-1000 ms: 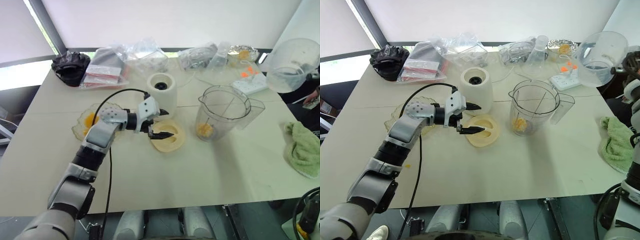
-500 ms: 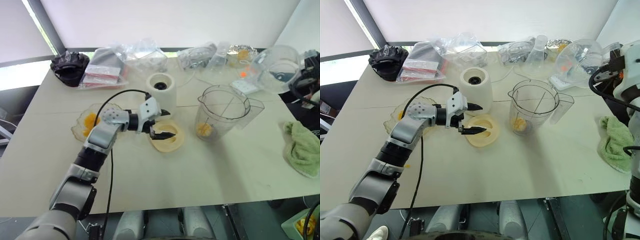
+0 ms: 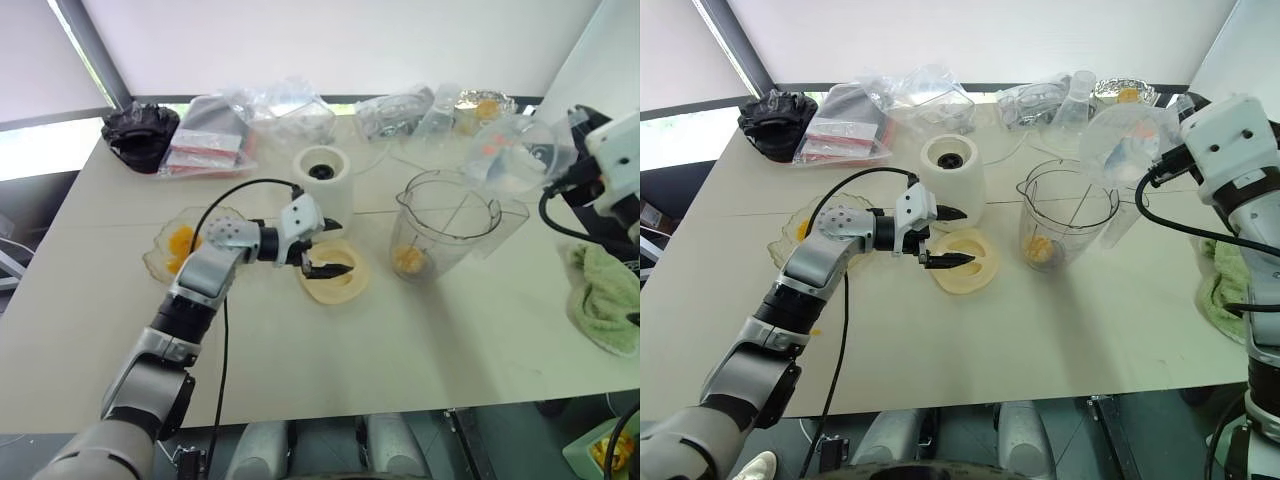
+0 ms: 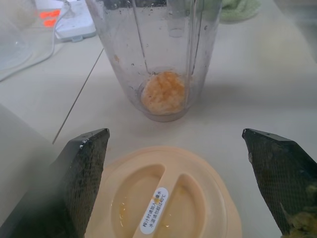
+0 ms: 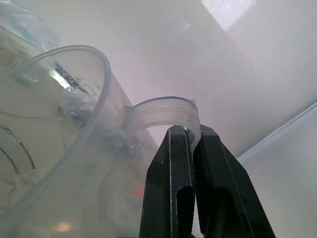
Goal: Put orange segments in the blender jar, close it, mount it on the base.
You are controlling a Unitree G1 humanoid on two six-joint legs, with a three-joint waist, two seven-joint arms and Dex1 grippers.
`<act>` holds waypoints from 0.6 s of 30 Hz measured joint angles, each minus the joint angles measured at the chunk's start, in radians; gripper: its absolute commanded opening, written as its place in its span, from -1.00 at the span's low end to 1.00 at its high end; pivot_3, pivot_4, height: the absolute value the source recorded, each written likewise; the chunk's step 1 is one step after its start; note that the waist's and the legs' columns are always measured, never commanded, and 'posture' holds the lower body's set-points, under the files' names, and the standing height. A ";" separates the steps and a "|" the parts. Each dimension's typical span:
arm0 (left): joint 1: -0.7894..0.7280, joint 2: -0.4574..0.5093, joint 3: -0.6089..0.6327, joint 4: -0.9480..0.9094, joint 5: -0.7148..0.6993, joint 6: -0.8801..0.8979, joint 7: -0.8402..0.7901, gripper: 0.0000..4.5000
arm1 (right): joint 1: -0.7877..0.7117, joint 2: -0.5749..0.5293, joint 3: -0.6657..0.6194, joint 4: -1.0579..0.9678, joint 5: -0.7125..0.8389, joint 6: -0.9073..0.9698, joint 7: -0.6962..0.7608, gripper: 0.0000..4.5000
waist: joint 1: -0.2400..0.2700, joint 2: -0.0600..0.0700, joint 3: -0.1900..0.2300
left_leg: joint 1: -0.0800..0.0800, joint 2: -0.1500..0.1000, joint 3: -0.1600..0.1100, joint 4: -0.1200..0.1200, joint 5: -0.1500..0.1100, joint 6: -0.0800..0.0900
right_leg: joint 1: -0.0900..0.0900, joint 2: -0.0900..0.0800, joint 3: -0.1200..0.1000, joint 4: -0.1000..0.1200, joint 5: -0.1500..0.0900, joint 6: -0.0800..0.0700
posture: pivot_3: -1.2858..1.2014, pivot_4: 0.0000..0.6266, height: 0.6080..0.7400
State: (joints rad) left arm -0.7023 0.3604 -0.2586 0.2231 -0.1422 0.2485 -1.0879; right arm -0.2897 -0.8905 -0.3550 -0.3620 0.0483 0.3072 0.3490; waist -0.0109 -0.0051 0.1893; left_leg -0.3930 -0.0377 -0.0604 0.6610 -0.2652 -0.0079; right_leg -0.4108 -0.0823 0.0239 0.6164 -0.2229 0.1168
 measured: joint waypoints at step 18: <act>0.002 0.002 0.000 -0.002 0.000 0.001 0.002 1.00 | 0.034 -0.055 0.057 0.064 -0.204 -0.241 0.076 -0.98 | 0.000 0.000 0.000 | 0.000 0.000 0.000 0.000 0.000 0.000 | 0.000 0.000 0.000 0.000 0.000 0.000 | 0.03 -0.52 1.00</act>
State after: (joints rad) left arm -0.7001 0.3627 -0.2585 0.2215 -0.1423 0.2493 -1.0862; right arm -0.2560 -0.9456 -0.2983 -0.2977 -0.1559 0.0659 0.4248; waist -0.0109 -0.0052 0.1894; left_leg -0.3930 -0.0381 -0.0602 0.6610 -0.2652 -0.0079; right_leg -0.4107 -0.0823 0.0239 0.6163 -0.2229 0.1168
